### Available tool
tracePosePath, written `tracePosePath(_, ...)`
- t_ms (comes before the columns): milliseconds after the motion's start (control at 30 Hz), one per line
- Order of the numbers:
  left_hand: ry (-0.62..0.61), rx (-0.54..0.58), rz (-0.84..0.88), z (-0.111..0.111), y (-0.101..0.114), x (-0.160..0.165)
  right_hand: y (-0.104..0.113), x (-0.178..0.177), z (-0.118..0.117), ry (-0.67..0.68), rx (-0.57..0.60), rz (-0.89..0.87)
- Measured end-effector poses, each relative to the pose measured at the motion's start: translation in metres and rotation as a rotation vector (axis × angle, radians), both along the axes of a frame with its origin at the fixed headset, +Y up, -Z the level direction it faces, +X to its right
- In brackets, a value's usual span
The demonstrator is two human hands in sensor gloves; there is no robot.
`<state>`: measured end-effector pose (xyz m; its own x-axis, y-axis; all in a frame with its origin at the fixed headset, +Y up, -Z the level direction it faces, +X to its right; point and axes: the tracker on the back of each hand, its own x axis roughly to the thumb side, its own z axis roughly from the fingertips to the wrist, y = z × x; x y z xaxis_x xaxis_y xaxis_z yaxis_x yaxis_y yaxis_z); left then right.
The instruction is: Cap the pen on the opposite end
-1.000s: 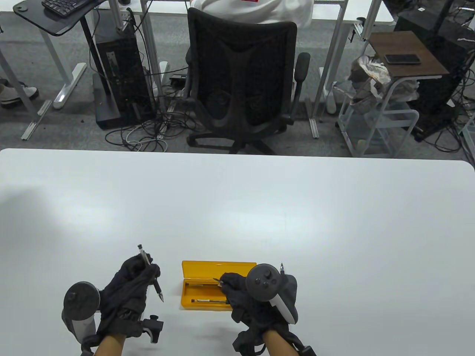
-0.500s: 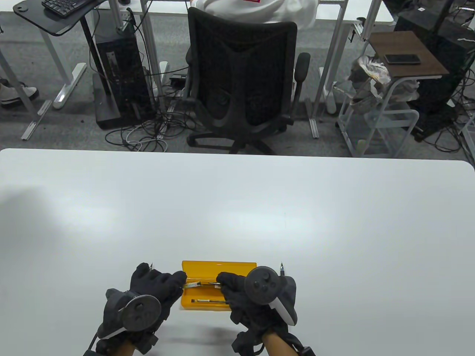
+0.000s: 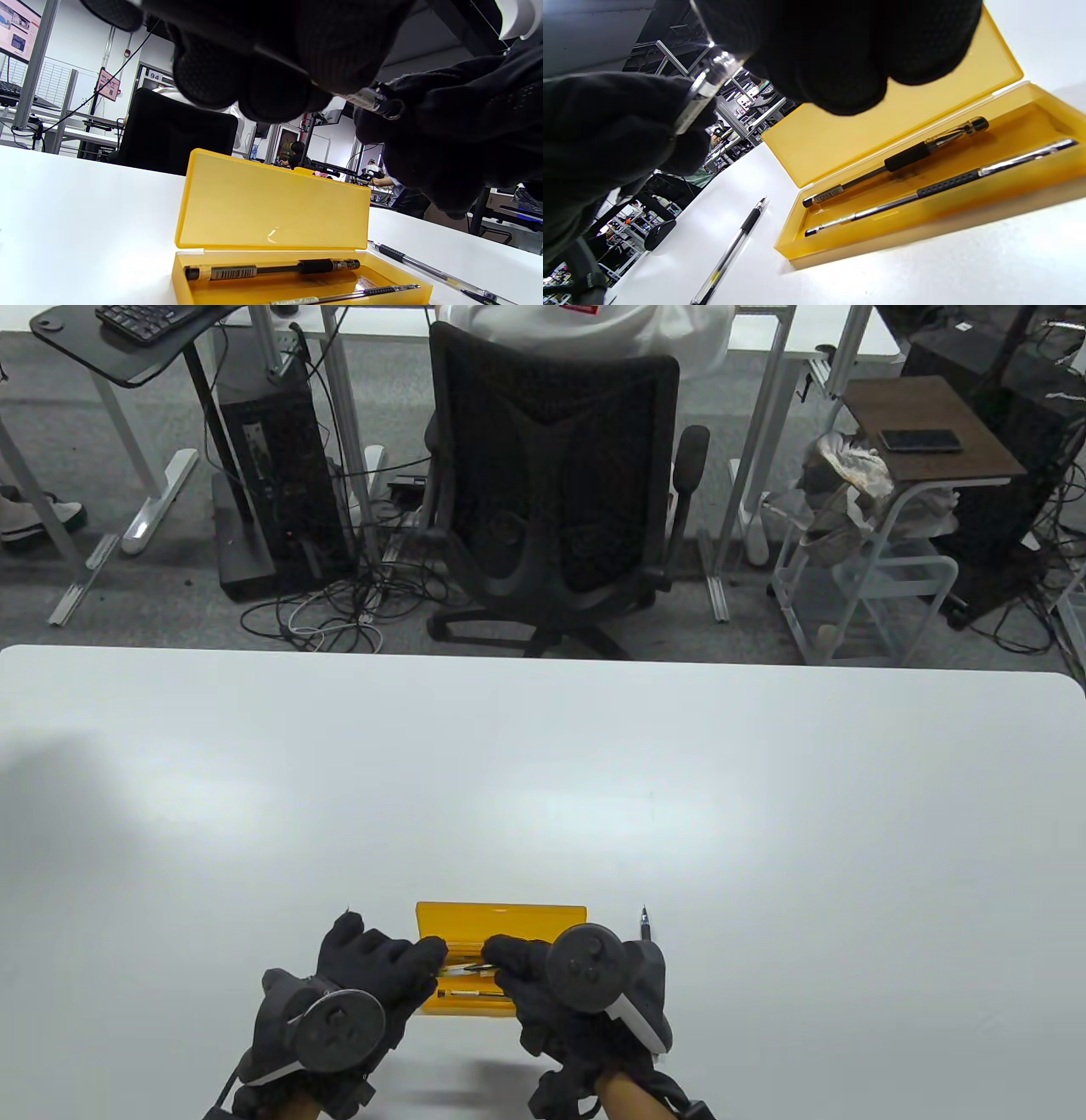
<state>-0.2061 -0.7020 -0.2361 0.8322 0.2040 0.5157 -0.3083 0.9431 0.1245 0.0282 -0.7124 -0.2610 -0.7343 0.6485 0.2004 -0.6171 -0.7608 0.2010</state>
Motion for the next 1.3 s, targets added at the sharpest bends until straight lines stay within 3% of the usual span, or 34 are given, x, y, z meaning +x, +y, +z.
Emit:
tracePosePath(533,-0.045,0.010,-0.047,0.004,0.001,0.010,0.002,-0.009,0.005,0.065,0.028,0.097)
tracePosePath(767,-0.063,0.060,-0.095,0.007,0.004,0.018,0.007,-0.020,0.012,0.094,0.151,0.272)
tracePosePath(967,-0.058,0.077,-0.090,0.008,0.006,0.018,0.009,-0.022,0.014,0.101,0.180,0.276)
tracePosePath(1300,-0.061,0.109,-0.169,0.009,0.002,0.021,0.000,-0.027,0.011,0.123,0.110,0.371)
